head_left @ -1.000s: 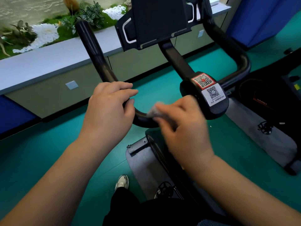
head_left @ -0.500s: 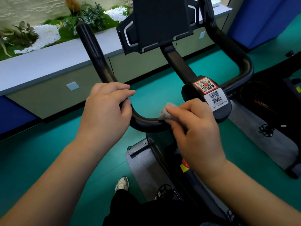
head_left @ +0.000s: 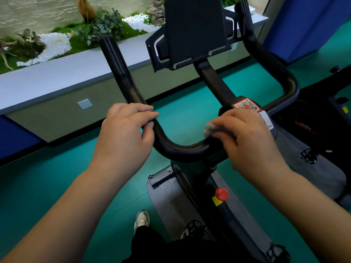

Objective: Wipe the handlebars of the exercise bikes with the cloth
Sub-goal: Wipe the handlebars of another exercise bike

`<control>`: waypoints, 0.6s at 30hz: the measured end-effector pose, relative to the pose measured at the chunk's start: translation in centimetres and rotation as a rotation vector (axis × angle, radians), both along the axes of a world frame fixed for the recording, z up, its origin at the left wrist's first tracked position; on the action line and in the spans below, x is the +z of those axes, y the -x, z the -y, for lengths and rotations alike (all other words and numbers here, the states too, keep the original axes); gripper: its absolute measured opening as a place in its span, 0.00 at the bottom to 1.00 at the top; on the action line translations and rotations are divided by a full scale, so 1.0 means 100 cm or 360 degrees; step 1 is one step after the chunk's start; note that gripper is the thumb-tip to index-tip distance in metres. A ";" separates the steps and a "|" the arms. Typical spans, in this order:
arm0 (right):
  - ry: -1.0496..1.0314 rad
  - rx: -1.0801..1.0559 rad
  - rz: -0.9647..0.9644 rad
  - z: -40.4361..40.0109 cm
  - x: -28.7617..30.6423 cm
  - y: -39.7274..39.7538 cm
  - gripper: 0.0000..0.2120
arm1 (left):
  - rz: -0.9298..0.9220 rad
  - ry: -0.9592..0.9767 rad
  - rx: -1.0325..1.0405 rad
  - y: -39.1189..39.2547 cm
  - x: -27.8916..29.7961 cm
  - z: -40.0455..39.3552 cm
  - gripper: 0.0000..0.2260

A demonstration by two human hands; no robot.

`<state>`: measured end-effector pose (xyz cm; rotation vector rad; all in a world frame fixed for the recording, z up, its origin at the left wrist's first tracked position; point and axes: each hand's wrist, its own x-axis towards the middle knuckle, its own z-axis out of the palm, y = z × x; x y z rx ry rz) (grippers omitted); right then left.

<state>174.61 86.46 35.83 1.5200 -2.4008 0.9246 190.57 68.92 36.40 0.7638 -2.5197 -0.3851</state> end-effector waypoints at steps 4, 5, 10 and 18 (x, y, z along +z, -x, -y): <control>-0.0074 -0.0083 -0.0009 0.001 0.001 0.004 0.05 | -0.0004 -0.0003 -0.0016 -0.002 0.001 0.010 0.10; -0.0078 -0.0072 0.0027 0.002 0.001 0.000 0.06 | -0.0006 -0.0003 -0.0024 -0.003 0.001 0.012 0.10; -0.0217 0.0017 0.0069 0.014 0.019 0.007 0.05 | -0.0011 -0.0008 -0.0099 -0.002 0.003 0.020 0.10; -0.1270 0.0169 -0.0151 0.046 0.037 0.028 0.09 | -0.0010 -0.0028 -0.0206 0.006 0.009 0.033 0.11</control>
